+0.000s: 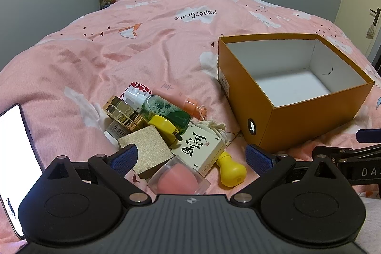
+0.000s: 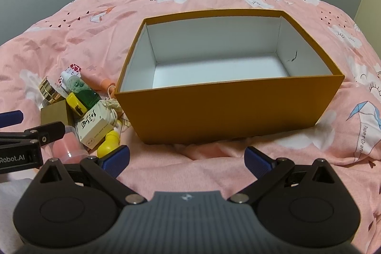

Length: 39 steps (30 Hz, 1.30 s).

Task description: Organize rigid objects

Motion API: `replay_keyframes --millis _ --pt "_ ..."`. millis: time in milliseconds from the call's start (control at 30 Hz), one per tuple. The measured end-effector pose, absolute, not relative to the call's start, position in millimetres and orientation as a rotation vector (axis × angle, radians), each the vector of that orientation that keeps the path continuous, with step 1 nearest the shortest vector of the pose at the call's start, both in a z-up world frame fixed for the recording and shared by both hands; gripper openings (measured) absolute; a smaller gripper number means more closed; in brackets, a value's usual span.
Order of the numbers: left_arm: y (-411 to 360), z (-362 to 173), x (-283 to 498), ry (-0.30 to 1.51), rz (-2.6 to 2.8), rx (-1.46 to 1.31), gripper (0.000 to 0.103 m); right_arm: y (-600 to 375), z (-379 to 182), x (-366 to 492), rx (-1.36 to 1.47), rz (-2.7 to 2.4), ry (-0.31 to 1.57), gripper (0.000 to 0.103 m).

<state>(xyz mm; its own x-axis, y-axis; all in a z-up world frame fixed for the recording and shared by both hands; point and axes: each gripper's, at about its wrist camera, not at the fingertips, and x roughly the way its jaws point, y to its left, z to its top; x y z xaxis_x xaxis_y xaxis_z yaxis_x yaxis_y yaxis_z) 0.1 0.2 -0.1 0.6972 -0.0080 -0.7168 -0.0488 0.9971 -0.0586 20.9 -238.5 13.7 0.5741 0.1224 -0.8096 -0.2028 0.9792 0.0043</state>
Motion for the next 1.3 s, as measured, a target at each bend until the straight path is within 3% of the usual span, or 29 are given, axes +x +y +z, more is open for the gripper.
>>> replay_keyframes --millis 1300 --pt "20 -7 2 0.879 -0.021 -0.145 0.100 -217 17 31 -0.182 0.392 0.969 0.098"
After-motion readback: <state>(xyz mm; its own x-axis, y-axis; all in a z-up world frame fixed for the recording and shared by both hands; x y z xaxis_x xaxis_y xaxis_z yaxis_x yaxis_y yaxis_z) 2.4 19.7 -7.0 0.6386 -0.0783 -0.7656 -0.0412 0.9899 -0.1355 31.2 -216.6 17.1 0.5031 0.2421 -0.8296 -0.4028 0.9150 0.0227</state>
